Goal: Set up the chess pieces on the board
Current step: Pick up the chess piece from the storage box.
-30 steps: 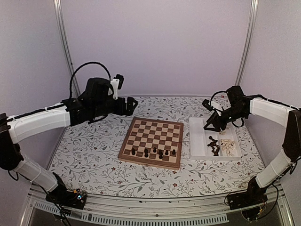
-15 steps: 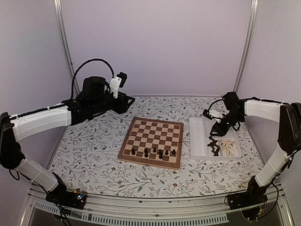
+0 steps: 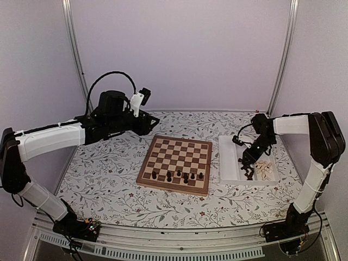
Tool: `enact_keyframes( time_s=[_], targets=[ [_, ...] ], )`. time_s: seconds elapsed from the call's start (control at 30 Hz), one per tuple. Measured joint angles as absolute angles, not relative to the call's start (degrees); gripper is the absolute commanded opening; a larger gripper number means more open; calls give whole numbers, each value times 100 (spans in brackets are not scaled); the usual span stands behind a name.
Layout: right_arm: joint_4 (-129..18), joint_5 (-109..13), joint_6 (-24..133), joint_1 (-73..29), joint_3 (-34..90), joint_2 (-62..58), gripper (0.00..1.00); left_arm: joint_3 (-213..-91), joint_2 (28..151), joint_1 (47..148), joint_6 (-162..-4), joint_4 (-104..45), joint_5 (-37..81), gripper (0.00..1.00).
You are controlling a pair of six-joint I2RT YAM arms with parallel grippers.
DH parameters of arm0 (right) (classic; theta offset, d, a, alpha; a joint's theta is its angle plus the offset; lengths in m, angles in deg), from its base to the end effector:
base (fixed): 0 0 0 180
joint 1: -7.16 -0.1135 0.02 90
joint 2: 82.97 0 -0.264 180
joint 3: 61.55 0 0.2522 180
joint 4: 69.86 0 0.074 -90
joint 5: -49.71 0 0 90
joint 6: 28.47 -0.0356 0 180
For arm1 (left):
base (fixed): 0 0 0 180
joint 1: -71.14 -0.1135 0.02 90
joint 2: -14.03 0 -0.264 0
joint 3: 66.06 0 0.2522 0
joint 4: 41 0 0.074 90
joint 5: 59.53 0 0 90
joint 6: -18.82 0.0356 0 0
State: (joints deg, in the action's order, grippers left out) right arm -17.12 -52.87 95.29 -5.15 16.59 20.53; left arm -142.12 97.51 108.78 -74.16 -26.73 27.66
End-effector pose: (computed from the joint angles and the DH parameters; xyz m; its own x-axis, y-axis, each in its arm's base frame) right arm 0.3227 0.0783 0.1558 -0.6548 -0.6980 -0.2899 -0.7407 0.6689 0.0626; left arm 0.2697 -0.2102 0.3027 -0.3259 0.1857 -0.9270 0.6299 0.7738 -0.0664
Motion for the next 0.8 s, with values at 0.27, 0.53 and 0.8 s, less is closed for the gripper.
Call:
enact_keyframes(
  time_s=[0.27,0.53,0.8],
  targets=[
    [-1738,-5348,9448,-513,1729,2289,16,-14212,9885,10876,-7416,-2518,2609,59],
    [-1740,-5350,9433,-502,1661,2108,12,-14215,9987,10878,-7410,-2474,2150,57],
    [-1408,-5971,9647,-653,1644,711,11,-14368,10298,11119,-7821,-2633,1269,62]
  ],
)
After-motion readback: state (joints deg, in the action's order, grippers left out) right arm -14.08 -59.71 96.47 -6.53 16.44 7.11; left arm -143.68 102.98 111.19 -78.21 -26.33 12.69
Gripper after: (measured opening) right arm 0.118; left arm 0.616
